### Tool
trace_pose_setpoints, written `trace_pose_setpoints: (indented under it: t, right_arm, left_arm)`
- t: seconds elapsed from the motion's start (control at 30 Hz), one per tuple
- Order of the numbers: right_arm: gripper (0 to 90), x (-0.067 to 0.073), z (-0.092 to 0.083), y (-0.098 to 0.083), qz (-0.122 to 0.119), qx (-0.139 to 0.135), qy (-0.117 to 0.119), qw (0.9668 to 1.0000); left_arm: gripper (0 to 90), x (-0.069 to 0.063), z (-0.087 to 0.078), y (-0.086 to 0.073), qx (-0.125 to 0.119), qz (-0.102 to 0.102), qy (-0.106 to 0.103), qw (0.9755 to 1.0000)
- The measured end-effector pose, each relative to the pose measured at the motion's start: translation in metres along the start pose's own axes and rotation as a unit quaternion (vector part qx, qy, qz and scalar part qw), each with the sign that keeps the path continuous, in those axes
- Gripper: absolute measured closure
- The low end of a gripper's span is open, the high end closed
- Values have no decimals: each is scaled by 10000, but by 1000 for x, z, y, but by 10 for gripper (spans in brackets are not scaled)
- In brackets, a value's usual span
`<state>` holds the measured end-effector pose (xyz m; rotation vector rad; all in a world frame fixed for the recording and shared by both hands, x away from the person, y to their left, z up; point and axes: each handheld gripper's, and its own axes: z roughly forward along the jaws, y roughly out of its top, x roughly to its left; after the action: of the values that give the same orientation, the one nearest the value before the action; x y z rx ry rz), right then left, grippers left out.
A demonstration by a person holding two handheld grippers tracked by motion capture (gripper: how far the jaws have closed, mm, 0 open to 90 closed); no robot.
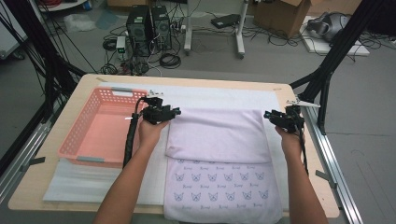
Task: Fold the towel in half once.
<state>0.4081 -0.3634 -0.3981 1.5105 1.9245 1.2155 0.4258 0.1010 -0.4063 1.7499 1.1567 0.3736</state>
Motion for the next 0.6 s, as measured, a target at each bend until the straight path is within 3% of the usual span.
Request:
trace_pose_setpoints:
  t: [0.07,0.13,0.23,0.33,0.43,0.6]
  right_arm:
    - [580,1,-6,-2,-59,44,58,10000]
    - [573,2,-11,-5,-71,93,121,9999]
    - [532,3,-18,-8,-89,291,248,9992]
    - [534,9,-27,-14,-256,424,384,9980]
    - [529,14,-35,-22,-317,529,505,9968]
    - [520,20,-48,-42,-321,628,760,9946]
  left_arm:
    - [532,-5,-6,-5,-289,42,-80,9995]
    - [520,-7,-8,-8,-83,32,-212,9997]
    - [517,-13,-17,-20,-253,95,-318,9991]
    - [515,-18,-23,-33,-155,52,-486,9987]
    - [511,-25,-33,-47,-223,184,-645,9975]
    - [492,-34,-48,-68,-102,296,-870,9957]
